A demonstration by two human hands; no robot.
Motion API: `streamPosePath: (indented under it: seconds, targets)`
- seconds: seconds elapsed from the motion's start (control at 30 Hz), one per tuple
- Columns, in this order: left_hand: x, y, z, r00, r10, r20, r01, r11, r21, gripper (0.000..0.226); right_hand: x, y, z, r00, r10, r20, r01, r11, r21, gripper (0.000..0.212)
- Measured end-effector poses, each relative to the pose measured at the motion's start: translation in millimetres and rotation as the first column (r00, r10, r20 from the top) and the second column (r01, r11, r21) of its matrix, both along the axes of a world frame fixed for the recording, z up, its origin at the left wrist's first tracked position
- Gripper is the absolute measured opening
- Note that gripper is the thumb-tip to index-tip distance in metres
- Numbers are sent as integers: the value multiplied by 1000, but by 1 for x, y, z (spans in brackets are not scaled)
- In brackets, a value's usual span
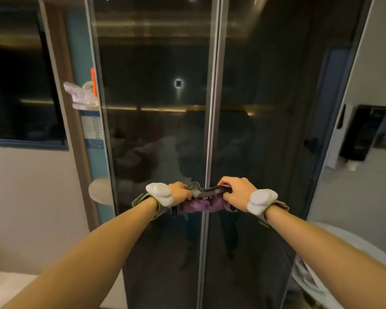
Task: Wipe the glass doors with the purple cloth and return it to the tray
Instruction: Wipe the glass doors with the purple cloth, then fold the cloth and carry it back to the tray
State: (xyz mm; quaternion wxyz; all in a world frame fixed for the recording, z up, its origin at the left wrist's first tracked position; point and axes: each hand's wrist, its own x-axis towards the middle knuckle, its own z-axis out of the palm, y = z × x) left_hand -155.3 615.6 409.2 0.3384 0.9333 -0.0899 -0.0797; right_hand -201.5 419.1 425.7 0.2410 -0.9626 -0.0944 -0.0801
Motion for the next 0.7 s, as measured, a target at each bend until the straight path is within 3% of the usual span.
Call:
streamPosePath:
  seconds: [0.07, 0.17, 0.3, 0.47, 0.57, 0.7]
  targets:
    - [-7, -6, -23, 974, -8, -228, -33, 983, -179, 13, -8, -13, -22, 993, 33, -111, -22, 995, 98, 13]
    - [-28, -36, -71, 829, -157, -537, -25, 949, -315, 24, -29, -54, -71, 965, 41, -257, 18, 974, 224, 17]
    - [-41, -69, -120, 737, -353, -577, 184, 926, -331, 48, -47, -91, -114, 924, 46, -380, 80, 948, 308, 23]
    - [-55, -130, -165, 692, -441, -571, 339, 897, -282, 49, -65, -147, -153, 883, -40, -468, 228, 908, 351, 18]
    - [-63, -179, -185, 743, -390, -544, 262, 917, -299, 44, -76, -195, -174, 867, -119, -485, 332, 862, 382, 21]
    - [-68, -237, -198, 765, -307, -566, 54, 907, -418, 22, -87, -265, -191, 818, -223, -530, 465, 799, 382, 38]
